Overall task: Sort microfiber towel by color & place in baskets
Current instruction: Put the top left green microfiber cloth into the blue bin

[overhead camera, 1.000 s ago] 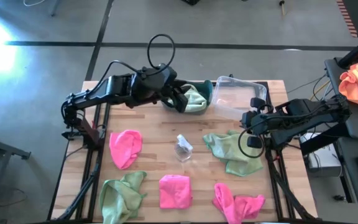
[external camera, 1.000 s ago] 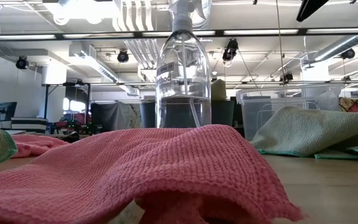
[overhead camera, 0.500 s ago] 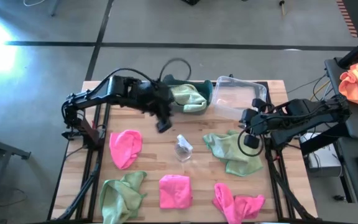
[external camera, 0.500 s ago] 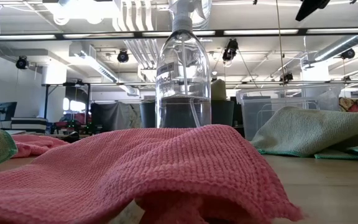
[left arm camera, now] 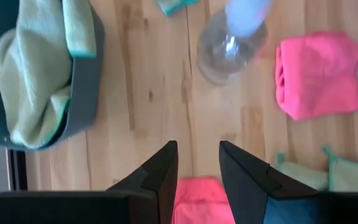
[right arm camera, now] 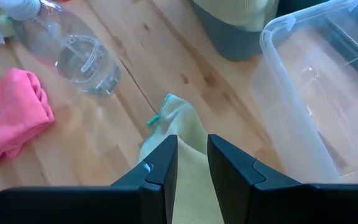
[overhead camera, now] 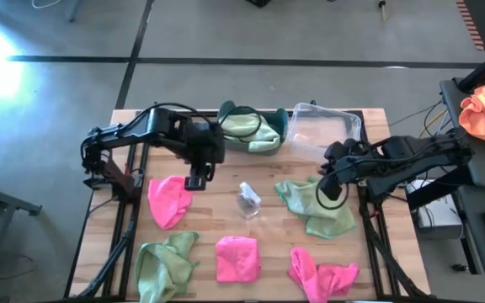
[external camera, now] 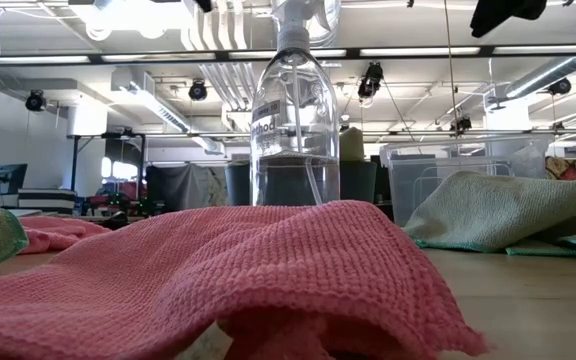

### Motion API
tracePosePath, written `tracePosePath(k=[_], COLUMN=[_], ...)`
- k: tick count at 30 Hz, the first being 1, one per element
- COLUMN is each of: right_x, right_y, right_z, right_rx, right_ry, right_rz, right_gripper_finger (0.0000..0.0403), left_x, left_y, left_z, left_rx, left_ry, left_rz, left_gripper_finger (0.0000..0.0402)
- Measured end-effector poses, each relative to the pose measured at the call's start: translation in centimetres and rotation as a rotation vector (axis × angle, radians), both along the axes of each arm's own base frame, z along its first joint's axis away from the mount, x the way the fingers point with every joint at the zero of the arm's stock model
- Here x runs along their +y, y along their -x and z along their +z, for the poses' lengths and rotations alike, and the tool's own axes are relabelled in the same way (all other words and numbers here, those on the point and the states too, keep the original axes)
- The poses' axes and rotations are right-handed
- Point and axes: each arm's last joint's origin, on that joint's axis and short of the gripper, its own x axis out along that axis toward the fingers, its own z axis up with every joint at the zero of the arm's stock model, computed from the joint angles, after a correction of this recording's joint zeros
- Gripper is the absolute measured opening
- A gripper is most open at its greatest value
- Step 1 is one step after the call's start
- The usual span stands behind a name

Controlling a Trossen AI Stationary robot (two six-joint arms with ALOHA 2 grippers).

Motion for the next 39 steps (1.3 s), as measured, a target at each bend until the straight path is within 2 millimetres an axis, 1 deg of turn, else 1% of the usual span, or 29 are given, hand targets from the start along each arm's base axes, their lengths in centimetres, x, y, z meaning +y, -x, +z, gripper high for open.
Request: tracePosePath(k=[3, 7, 11, 17, 20, 22, 27, 32, 39], right_x=[0.1, 0.3, 0.3, 0.4, 0.3, 0.2, 0.1, 0.2, 0.2], right_y=[-0.4, -1.0, -1.6, -1.8, -1.8, -1.8, -1.9, -2.1, -2.1], right_z=[-0.3, -0.7, -1.1, -1.2, -1.2, -1.1, -1.1, -1.0, -1.0], right_rx=[0.028, 0.066, 0.099, 0.120, 0.113, 0.103, 0.076, 0.029, -0.002], right_ry=[0.027, 0.065, 0.130, 0.160, 0.173, 0.188, 0.195, 0.150, 0.096], right_rz=[0.035, 0.086, 0.122, 0.168, 0.161, 0.128, 0.056, -0.013, -0.099], right_gripper_finger=[0.0082, 0.0082, 0.0082, 0.0082, 0.0082, 0.0082, 0.0082, 0.0082, 0.0082], left_x=[0.0, 0.0, -0.1, -0.1, -0.1, -0.1, -0.1, 0.0, 0.0], left_y=[1.2, 2.9, 5.3, 7.4, 8.6, 9.5, 11.3, 13.2, 16.6], left_z=[-1.0, -3.2, -5.0, -7.8, -9.5, -10.6, -12.7, -14.1, -16.4], left_rx=[0.034, 0.038, -0.061, -0.271, -0.280, -0.257, -0.221, -0.217, -0.240], left_ry=[0.016, 0.056, 0.114, 0.204, 0.225, 0.225, 0.207, 0.175, 0.157], left_rz=[0.042, 0.145, 0.254, 0.352, 0.386, 0.397, 0.382, 0.322, 0.280], left_gripper_finger=[0.0103, 0.0103, 0.0103, 0.0103, 0.0103, 0.0103, 0.0103, 0.0103, 0.0103])
